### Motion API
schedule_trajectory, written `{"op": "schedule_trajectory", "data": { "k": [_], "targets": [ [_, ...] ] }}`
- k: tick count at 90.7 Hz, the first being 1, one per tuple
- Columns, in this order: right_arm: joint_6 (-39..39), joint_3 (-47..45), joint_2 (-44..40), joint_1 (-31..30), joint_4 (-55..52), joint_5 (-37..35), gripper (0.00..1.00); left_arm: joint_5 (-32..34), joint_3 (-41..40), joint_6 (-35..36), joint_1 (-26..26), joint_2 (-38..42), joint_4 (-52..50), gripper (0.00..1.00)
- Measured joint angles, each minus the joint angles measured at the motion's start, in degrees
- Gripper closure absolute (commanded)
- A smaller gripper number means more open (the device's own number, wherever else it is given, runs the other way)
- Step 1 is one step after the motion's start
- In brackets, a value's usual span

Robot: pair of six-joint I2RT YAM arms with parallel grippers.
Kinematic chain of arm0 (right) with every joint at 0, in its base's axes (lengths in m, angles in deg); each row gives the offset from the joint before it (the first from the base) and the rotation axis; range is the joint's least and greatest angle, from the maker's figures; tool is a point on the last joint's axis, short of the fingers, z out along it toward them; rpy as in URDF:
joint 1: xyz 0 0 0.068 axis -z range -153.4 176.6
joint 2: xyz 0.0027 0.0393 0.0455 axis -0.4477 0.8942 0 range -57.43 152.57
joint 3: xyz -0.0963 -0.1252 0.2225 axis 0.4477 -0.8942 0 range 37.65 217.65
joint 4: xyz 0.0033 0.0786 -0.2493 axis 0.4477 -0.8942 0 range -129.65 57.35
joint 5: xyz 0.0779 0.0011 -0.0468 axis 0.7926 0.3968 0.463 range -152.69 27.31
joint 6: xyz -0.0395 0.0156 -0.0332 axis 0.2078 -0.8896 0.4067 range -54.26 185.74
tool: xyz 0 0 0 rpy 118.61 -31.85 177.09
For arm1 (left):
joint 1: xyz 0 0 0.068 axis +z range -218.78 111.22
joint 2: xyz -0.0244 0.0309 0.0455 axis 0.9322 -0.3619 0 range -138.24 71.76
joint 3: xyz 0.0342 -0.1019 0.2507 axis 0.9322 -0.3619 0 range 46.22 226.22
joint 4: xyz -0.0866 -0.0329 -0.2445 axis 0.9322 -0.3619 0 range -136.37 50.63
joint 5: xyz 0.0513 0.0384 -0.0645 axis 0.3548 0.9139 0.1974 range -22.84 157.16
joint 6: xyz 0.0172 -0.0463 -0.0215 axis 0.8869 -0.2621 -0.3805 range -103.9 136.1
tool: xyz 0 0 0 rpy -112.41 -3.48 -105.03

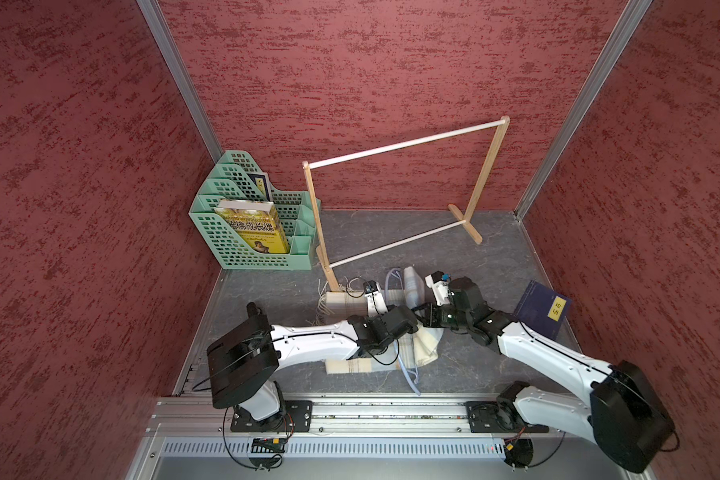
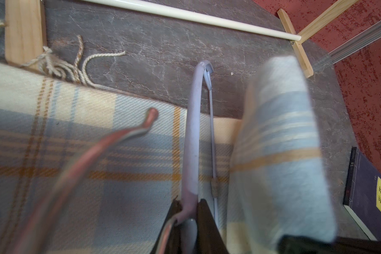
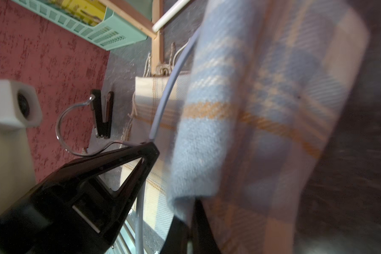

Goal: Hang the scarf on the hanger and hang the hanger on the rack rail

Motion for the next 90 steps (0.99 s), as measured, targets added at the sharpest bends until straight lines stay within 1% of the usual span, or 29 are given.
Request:
{"op": "schedule_trajectory", "data": {
  "k": [15, 28, 38, 46, 55, 61, 62, 66, 70, 76, 81, 90],
  "targets": [
    [-0.24, 0.00, 6.32, -4.52, 5.53, 1.79, 1.00, 0.07, 1.27, 0.57, 0.00, -0.96, -0.66, 1.00],
    [-0.66, 0.02, 10.64, -5.46, 8.57, 2.01, 1.00, 0.09, 1.81, 1.01, -0.02, -1.18, -1.09, 1.00],
    [-1.05, 1.49, 16.22, -6.64, 9.94, 2.12, 1.00, 0.11, 2.82, 1.68, -0.02, -2.05, -1.22, 1.00],
    [-1.44, 2.34, 20.00, -7.67, 11.02, 2.45, 1.00, 0.76, 3.06, 2.75, 0.20, -2.56, -3.58, 1.00],
    [-1.90, 2.64, 22.97, -8.48, 12.07, 2.38, 1.00, 1.03, 3.39, 3.26, 0.24, -2.91, -4.22, 1.00],
    [-2.01, 2.80, 23.41, -8.66, 12.48, 2.29, 1.00, 1.38, 3.76, 3.34, 0.20, -2.91, -4.79, 1.00],
    [-2.01, 2.84, 23.41, -8.66, 12.44, 2.27, 0.99, 1.42, 3.78, 3.37, 0.20, -2.91, -4.81, 1.00],
    [-1.90, 3.02, 23.37, -8.68, 12.07, 2.08, 0.83, 1.55, 3.87, 3.39, 0.22, -2.91, -4.98, 1.00],
    [-1.86, 3.26, 23.10, -8.74, 11.21, 1.60, 0.72, 1.62, 3.93, 3.39, 0.22, -2.91, -5.07, 1.00],
    [-1.11, 3.54, 21.94, -8.76, 9.51, 0.17, 0.63, 1.70, 4.28, 3.37, 0.20, -2.91, -5.18, 1.00],
    [-0.26, 3.63, 20.15, -8.81, 7.43, -1.51, 0.58, 1.66, 4.66, 3.37, 0.20, -2.93, -5.16, 1.00],
    [1.88, 3.65, 15.15, -9.57, 1.36, -5.16, 0.55, 1.68, 5.11, 3.32, 0.28, -3.21, -4.52, 1.00]
  ]
}}
